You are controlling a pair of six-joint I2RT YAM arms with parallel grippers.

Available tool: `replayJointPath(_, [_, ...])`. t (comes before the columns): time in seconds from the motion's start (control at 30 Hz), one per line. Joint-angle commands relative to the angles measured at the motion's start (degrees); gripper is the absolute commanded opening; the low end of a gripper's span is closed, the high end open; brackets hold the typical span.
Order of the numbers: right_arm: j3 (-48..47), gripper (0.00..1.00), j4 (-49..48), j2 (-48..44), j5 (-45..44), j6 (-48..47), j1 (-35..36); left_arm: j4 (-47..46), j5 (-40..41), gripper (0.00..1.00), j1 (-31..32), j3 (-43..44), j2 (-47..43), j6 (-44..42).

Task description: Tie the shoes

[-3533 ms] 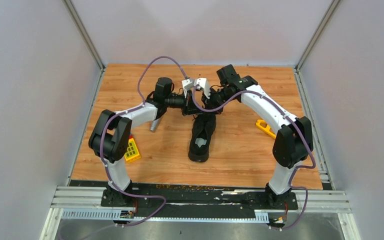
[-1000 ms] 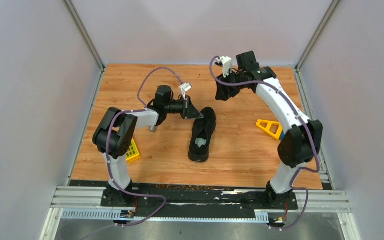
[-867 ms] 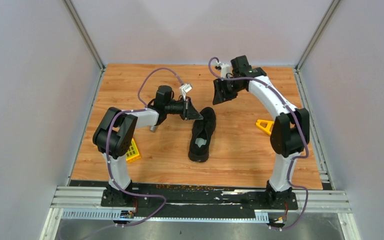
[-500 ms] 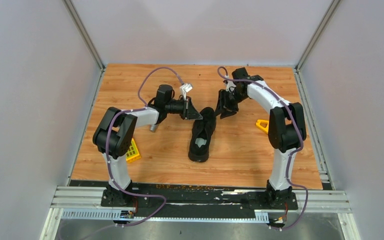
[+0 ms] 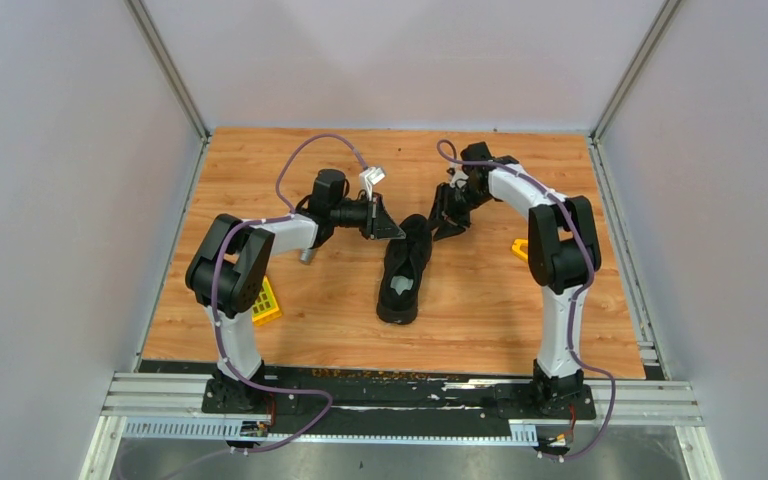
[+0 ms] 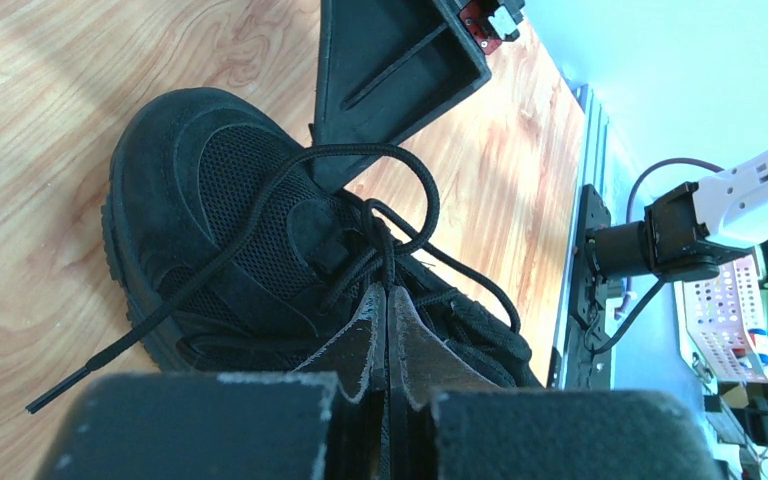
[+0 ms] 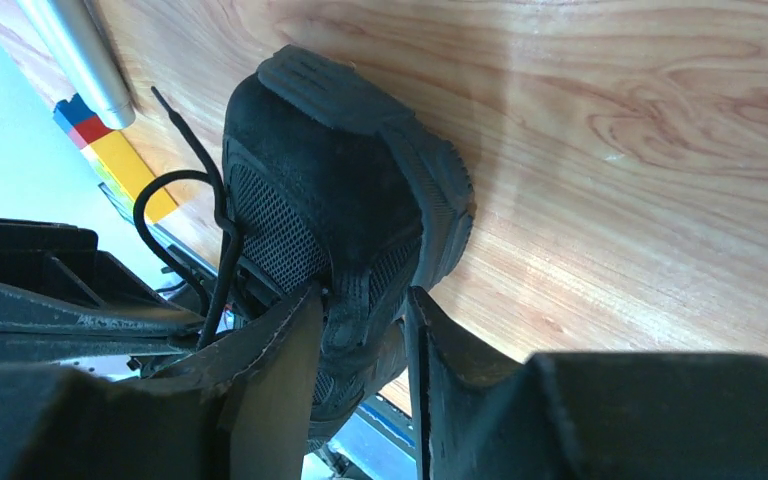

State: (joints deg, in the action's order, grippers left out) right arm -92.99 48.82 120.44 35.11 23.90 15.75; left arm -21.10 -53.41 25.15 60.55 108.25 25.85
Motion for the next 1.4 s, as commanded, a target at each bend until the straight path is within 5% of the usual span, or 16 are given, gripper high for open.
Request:
replayJointPath(0.0, [-3.0,0.36,-3.0,1.5,1.6,3.9,-0.7,-0.1,-0.2,0.0,0.3,1.9,0.2,-0.9])
replayJointPath(0.1, [-3.4,0.33,-4.1,2.2,3.7,4.2,-1.4,0.4,-0.2,0.0,0.3,2.0,0.3,-1.1])
replayJointPath(0.43, [-2.0,0.0,-5.0,1.8,6.4,3.3,-1.9,0.5,-0.3,0.0,0.3,2.6,0.6,-1.1])
replayJointPath(0.57, [-2.1,0.0,-4.9,0.6,5.6,2.3,-2.7,1.2,-0.2,0.0,0.3,2.7,0.4,-1.2])
replayJointPath(0.7, [-2.0,0.0,-4.1,-1.2,4.2,0.7,-3.8,4.5,0.7,0.27,0.1,3.2,-0.7,-3.0])
replayJointPath(0.93, [0.4,0.0,-3.1,-3.2,2.1,-1.0,-5.3,13.6,1.1,0.53,-1.8,4.5,-5.8,-9.9])
replayJointPath(1.07, [-0.3,0.0,-3.1,-2.9,2.3,-1.4,-5.5,16.7,1.0,0.6,-3.9,4.4,-7.9,-13.7])
replayJointPath(1.27, [-1.7,0.0,-3.1,-2.0,3.3,-2.1,-5.5,29.5,3.3,0.62,-6.9,8.1,-6.0,-38.3])
replayJointPath(1.37, [-1.8,0.01,-3.1,-2.1,4.9,-3.2,-5.5,32.8,0.3,0.63,-8.8,11.5,-3.7,-43.4])
